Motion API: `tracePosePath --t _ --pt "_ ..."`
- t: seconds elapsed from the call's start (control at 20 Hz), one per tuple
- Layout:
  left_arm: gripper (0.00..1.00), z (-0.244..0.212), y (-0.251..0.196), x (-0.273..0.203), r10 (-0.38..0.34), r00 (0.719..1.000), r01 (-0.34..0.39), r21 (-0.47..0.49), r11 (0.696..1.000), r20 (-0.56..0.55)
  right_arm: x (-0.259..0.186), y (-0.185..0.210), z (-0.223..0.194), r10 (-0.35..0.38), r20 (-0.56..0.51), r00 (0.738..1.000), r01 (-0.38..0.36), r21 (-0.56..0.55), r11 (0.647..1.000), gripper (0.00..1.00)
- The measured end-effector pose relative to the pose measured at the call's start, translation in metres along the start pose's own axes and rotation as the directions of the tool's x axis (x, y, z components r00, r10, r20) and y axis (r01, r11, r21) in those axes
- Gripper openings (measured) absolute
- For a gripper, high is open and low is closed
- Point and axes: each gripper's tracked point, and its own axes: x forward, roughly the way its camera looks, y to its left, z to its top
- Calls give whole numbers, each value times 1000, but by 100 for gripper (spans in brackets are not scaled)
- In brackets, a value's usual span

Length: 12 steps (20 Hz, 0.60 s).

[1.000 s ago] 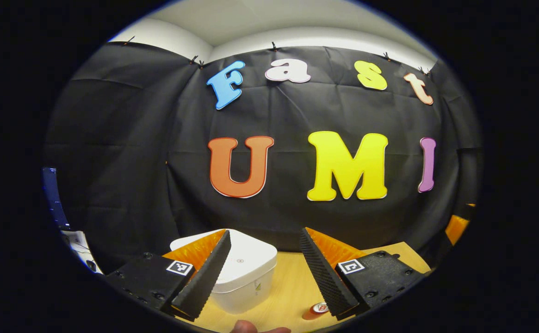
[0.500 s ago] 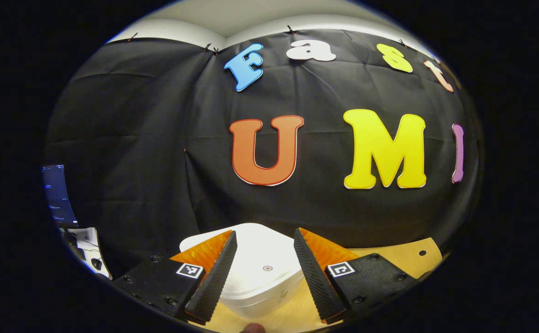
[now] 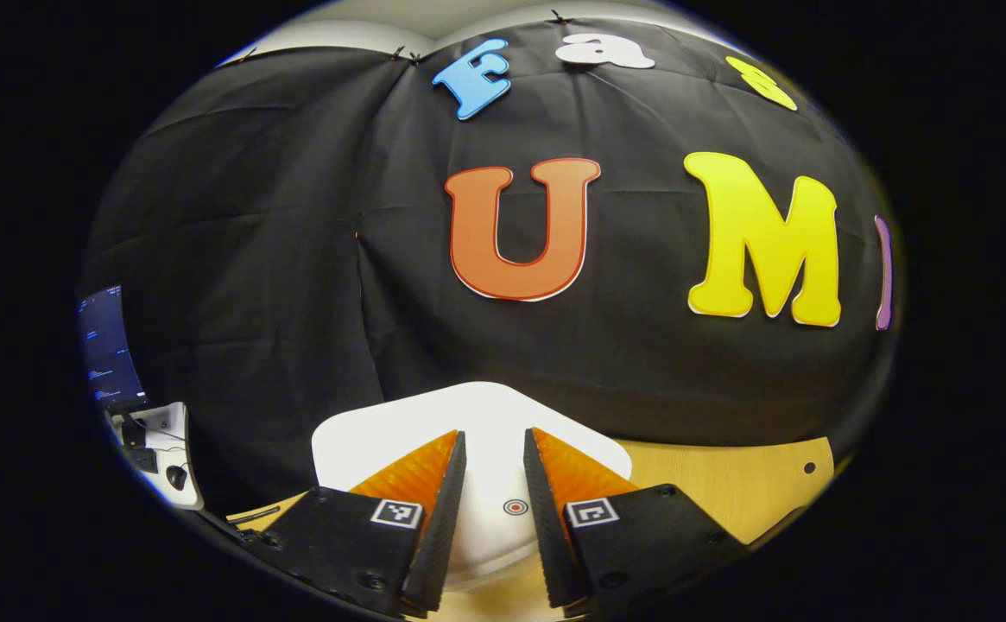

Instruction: Press the lid of the desktop garbage bin to open it, pick up the crumpled paper on the desktop and throw it into the bin, then pick up the pop can on the desktop and drop it into the bin, and finally close the garbage bin lid.

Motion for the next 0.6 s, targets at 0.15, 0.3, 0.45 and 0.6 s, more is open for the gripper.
tracePosePath --t 0.15,0.3,0.45,0.6 --pt "30 -11 1 6 20 999 -21 -22 1000 -35 3 -2 -4 0 -13 1000 0 4 1000 95" --pt "23 -14 1 8 35 999 -35 -20 999 -36 5 -2 -4 2 -13 1000 -2 2 1000 95" --pt "17 -17 3 7 55 997 -54 22 998 -46 6 -1 -7 4 -16 1000 -4 13 1000 95" --pt "8 -23 6 10 55 998 -54 22 998 -44 5 0 -14 9 -28 1000 -8 15 1000 95"
